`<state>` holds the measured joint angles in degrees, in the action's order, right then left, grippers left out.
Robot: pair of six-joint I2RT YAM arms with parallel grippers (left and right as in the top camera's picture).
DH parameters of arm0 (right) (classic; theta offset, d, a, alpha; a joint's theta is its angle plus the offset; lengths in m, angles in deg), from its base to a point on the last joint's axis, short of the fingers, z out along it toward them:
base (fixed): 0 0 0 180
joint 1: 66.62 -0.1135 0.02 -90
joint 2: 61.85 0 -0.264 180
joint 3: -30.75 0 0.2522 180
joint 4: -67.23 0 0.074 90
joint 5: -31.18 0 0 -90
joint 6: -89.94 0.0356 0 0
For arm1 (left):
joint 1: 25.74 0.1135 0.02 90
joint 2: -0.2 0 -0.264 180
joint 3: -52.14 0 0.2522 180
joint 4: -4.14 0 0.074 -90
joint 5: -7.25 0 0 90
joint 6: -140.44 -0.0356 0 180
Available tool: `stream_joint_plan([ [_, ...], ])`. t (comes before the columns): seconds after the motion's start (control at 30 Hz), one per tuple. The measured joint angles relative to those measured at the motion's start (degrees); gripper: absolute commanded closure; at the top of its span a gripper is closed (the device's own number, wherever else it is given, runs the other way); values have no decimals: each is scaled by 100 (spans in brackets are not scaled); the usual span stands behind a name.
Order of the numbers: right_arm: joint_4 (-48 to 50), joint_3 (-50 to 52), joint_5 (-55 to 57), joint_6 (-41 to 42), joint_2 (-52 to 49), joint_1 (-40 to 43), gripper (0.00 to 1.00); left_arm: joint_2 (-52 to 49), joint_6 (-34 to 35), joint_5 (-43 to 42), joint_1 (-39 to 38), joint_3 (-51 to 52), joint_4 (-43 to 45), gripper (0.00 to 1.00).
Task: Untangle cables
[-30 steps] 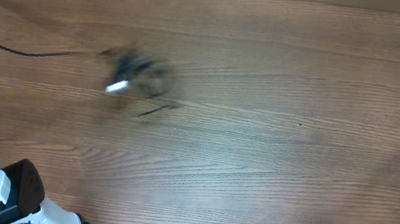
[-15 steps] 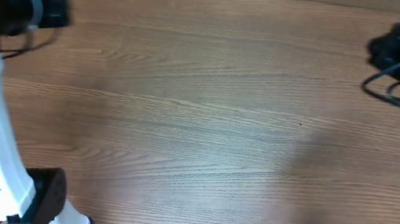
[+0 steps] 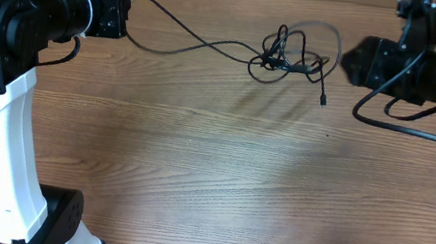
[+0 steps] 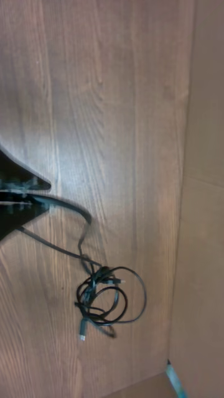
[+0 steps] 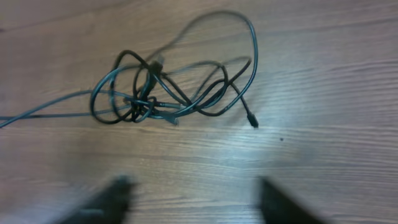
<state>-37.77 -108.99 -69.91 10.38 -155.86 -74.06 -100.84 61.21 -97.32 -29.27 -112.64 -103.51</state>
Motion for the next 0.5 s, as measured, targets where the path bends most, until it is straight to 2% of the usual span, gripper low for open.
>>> stream_joint_plan([
  [0.03,15,76,0,-2,0,-26,7,-2,0,-2,0,0,-28,1],
  [0.37,632,1327,33,-22,-17,-446,7,-461,-20,-66,-31,0,-280,0],
  [0.5,1729,2153,55,-85,-31,-1021,8,-483,-22,-111,-111,0,-258,0],
])
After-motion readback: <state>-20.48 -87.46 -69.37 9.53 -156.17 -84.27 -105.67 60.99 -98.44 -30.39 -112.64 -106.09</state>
